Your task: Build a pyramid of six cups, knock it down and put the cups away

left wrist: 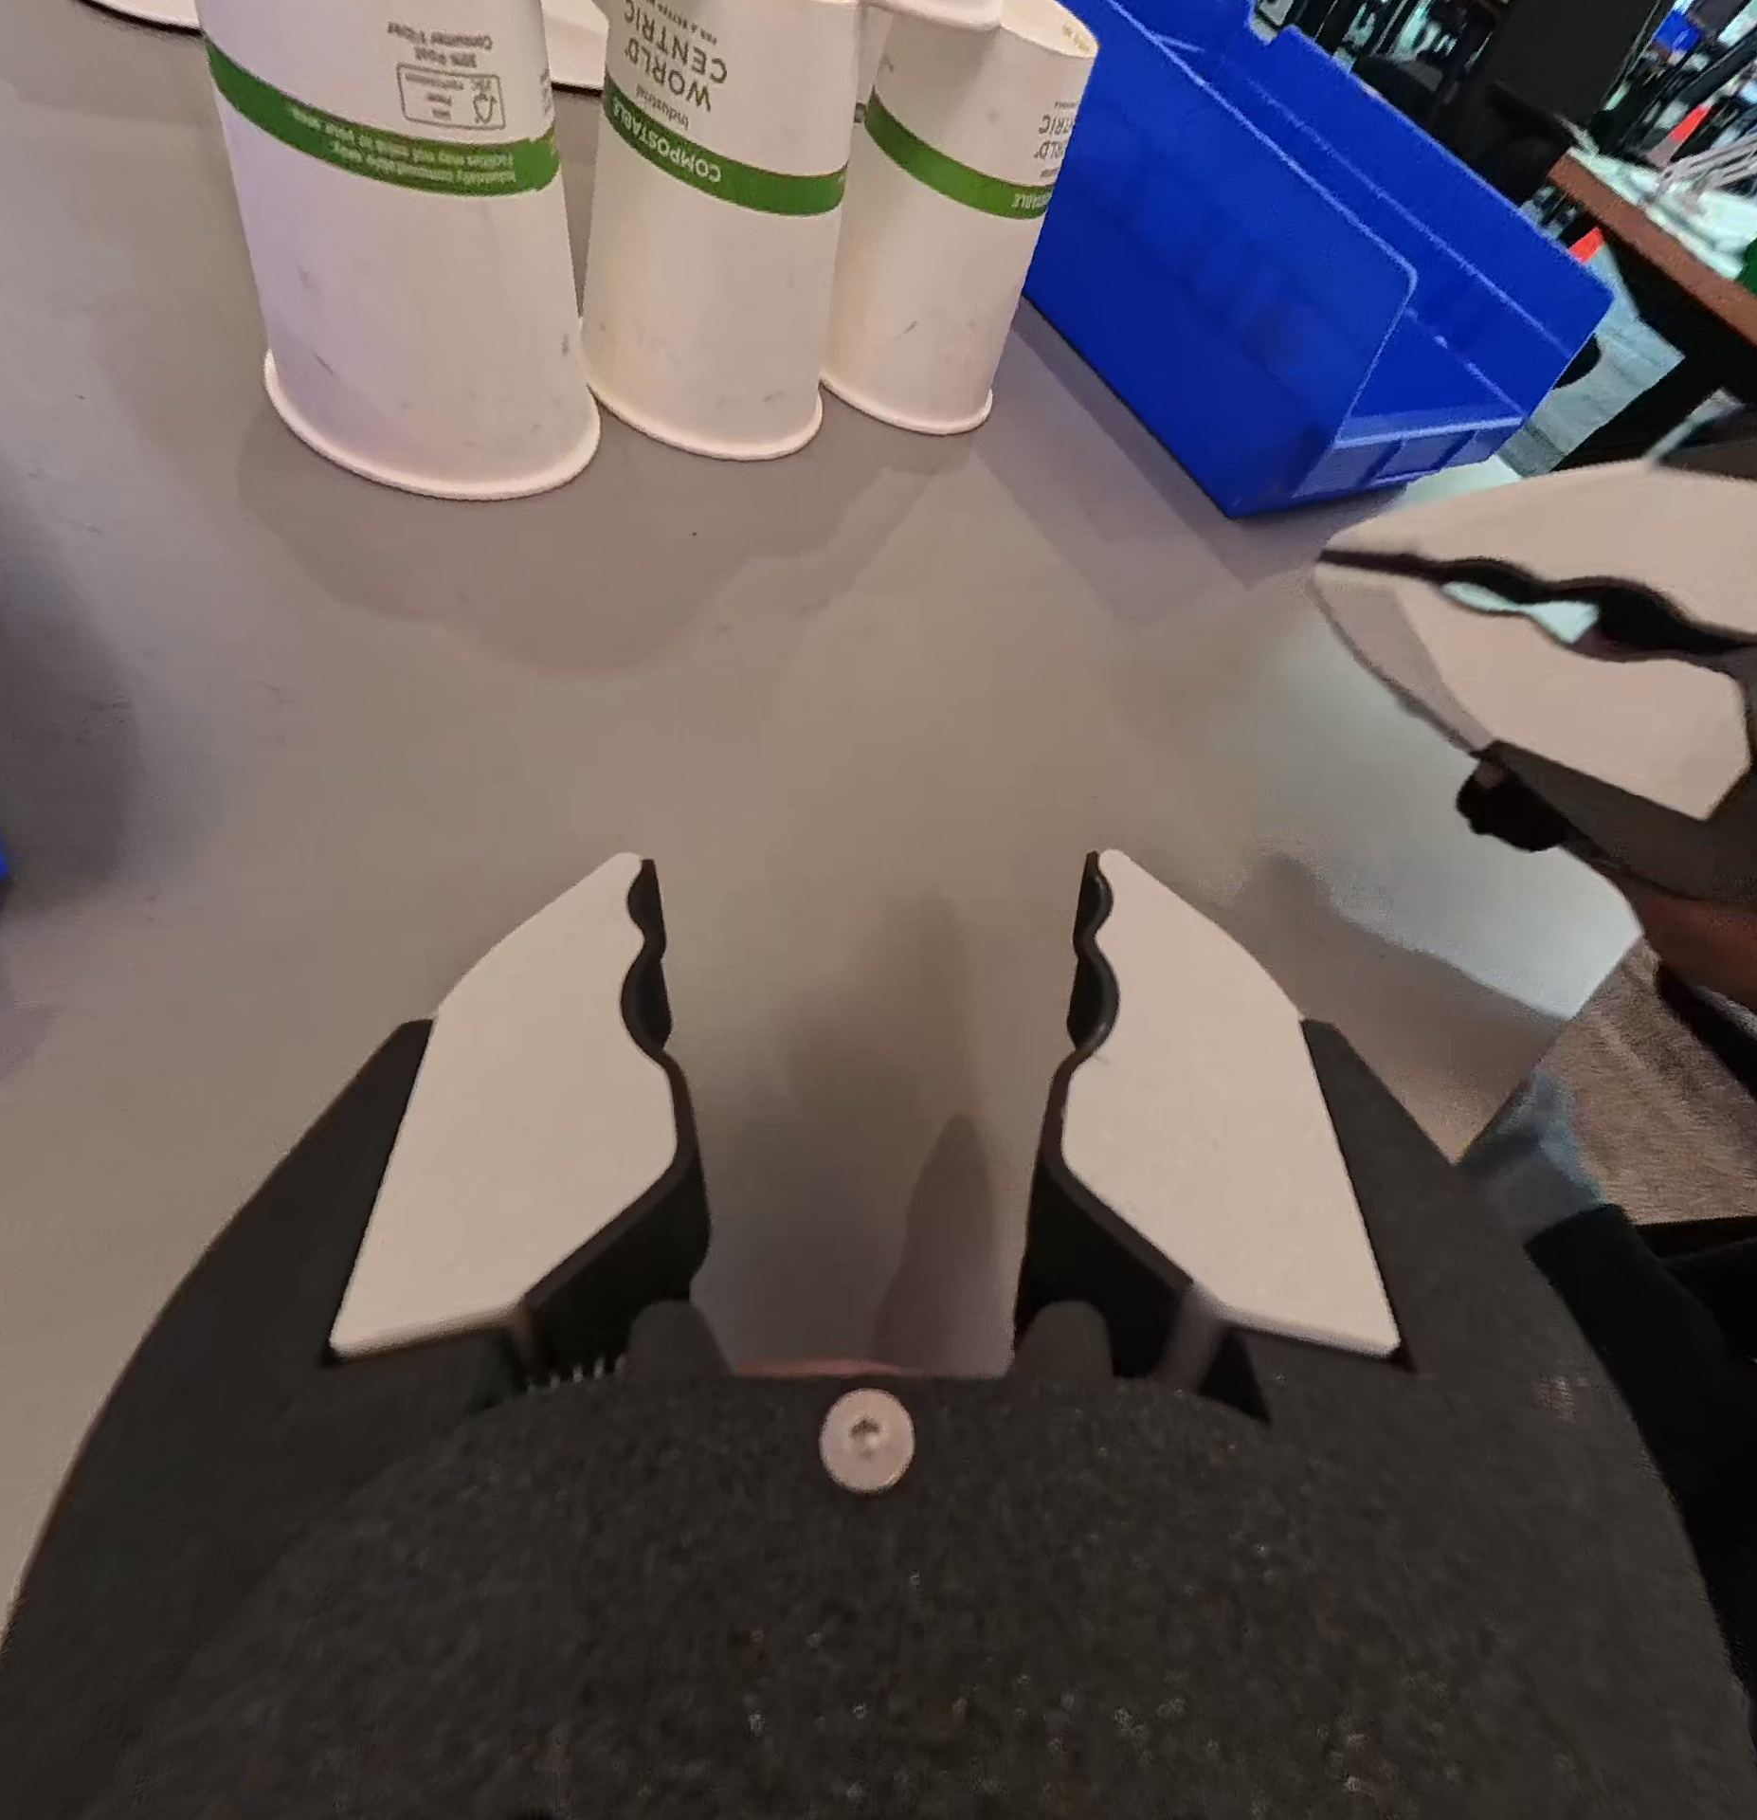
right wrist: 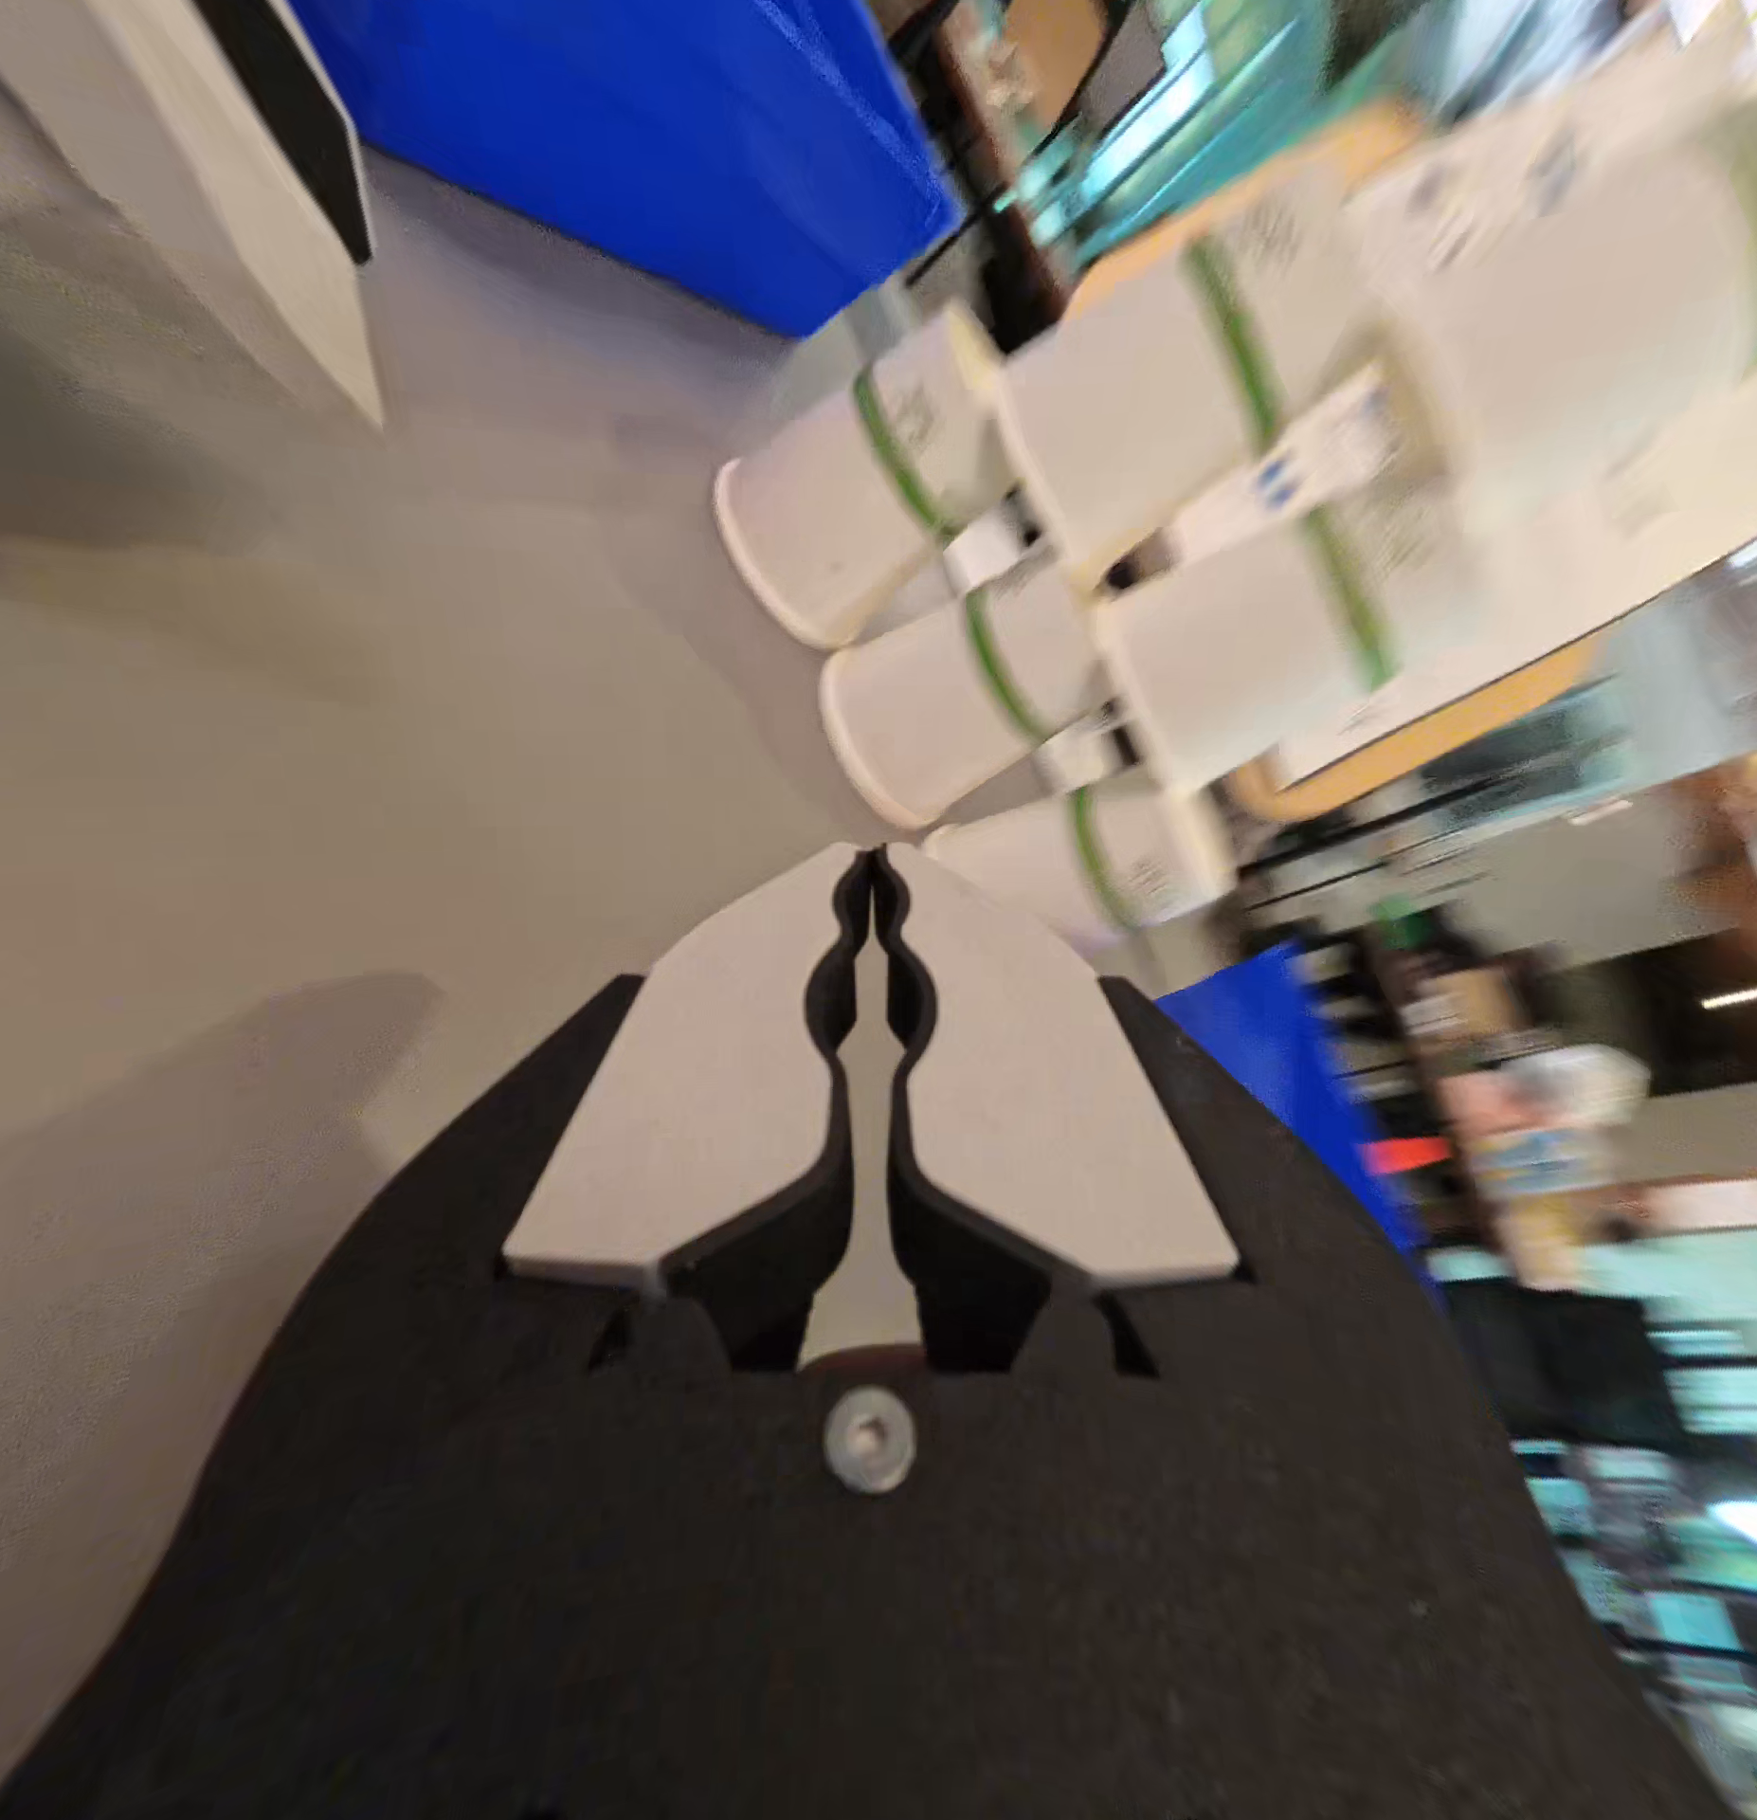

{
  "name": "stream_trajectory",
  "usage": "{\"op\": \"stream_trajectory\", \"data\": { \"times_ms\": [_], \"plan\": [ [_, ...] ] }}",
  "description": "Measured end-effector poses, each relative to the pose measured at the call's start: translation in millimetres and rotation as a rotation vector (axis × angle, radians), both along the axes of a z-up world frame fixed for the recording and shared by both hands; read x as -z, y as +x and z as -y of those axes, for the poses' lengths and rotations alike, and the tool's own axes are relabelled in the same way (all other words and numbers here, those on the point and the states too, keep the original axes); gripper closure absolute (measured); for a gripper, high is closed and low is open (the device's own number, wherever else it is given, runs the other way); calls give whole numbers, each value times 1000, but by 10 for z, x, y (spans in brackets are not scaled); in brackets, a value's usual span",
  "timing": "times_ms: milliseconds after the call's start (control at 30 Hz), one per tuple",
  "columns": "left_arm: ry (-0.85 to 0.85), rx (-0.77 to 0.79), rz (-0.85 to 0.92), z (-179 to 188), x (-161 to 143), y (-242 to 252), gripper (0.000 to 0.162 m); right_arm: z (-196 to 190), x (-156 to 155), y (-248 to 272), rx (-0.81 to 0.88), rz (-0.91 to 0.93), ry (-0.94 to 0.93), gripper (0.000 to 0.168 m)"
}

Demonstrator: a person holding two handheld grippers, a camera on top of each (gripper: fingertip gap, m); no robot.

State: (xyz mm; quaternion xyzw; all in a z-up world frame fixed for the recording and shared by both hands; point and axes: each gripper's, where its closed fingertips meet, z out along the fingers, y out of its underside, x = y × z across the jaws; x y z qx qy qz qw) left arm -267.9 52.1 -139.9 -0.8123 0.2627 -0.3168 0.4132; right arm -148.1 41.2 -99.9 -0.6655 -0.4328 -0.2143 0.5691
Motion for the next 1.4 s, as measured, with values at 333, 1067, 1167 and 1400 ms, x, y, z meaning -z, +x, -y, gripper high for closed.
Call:
{"op": "stream_trajectory", "data": {
  "times_ms": [333, 1067, 1167, 1400],
  "plan": [
    [92, 7, -126, -46, 63, -16, 82, -2285, 107, 9, 240, 315, 33, 168],
    [103, 35, -195, 43, 162, 44, 80, 180, 119, 390, 29, -524, -233, 130],
    [85, 31, -169, 45, 149, 45, 80, 151, 153, 415, 36, -556, -242, 119],
    [64, 37, -152, 48, 155, 49, 80, 111, 206, 458, 69, -537, -242, 106]
  ]
}}
